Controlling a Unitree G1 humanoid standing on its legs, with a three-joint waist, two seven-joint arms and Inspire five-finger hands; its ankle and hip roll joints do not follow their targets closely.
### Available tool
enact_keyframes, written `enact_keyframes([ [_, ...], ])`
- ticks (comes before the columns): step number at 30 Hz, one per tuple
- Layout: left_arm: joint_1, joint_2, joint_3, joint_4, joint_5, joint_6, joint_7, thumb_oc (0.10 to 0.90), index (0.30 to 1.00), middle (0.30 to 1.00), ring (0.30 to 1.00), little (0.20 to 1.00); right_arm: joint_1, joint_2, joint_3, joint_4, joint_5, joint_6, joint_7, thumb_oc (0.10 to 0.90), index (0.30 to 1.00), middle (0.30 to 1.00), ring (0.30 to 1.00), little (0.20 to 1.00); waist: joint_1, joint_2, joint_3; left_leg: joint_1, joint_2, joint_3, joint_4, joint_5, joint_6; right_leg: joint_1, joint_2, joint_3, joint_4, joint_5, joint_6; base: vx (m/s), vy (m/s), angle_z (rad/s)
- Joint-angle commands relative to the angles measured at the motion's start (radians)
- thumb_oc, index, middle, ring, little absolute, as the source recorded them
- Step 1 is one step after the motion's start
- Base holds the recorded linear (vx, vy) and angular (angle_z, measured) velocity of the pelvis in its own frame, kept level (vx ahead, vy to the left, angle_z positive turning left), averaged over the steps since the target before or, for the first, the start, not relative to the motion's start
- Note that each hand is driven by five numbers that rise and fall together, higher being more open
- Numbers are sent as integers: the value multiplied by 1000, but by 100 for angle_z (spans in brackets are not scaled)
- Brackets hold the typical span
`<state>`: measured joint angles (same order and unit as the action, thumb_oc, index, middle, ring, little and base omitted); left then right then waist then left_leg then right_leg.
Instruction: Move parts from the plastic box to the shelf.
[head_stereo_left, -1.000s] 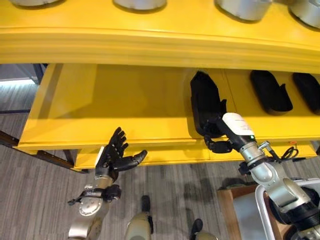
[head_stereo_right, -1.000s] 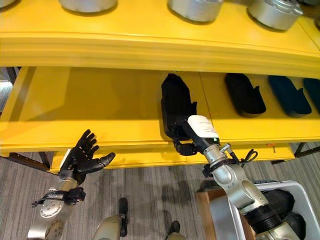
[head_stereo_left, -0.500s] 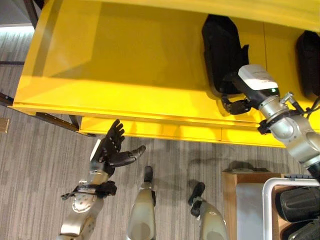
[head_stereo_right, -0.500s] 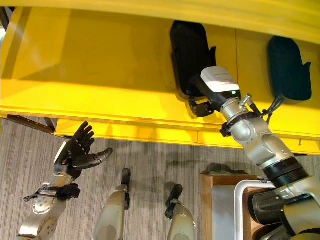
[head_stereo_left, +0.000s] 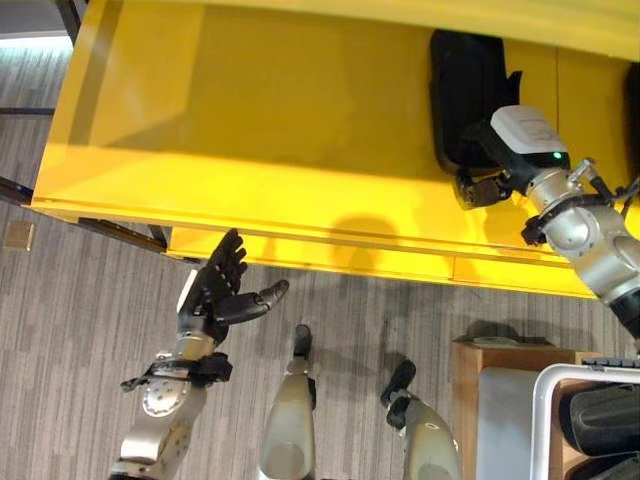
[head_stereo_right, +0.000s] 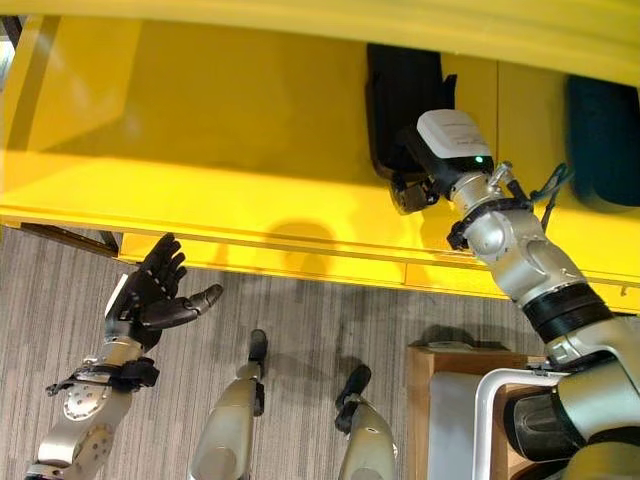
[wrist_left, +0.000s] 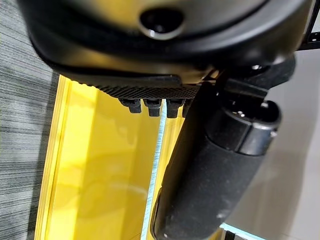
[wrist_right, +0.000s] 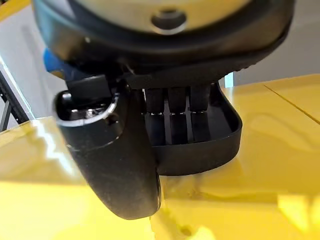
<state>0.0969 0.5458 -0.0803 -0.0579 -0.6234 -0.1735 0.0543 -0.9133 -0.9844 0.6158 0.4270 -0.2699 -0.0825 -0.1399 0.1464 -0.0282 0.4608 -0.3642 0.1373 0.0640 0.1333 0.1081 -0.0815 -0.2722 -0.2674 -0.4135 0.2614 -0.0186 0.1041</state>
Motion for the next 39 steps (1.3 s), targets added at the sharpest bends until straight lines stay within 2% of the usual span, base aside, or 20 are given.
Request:
enact_keyframes([
  [1,-19,53,2,-111,-17,-114,-8,900,1000,1000,1000,1000,-141,-3,68,-7,24,-17,-48,400,300,300,300,300,6,-21,-86,16,109,17,46,-61,-58,8,-69,22,-17,59,69,0,0,0],
  [13,-34,43,1,-112,-11,-122,12,900,1000,1000,1000,1000,-145,63,64,34,31,-7,-61,400,300,300,300,300,9,-22,-73,11,96,14,58,-76,-49,7,-72,24,-11,59,69,0,0,0],
  [39,-38,28,19,-107,1,-125,22,900,1000,1000,1000,1000,-44,103,30,-14,11,-7,-34,400,300,300,300,300,-1,-33,-68,23,95,25,66,-87,-46,26,-69,34,-34,71,70,0,0,0],
])
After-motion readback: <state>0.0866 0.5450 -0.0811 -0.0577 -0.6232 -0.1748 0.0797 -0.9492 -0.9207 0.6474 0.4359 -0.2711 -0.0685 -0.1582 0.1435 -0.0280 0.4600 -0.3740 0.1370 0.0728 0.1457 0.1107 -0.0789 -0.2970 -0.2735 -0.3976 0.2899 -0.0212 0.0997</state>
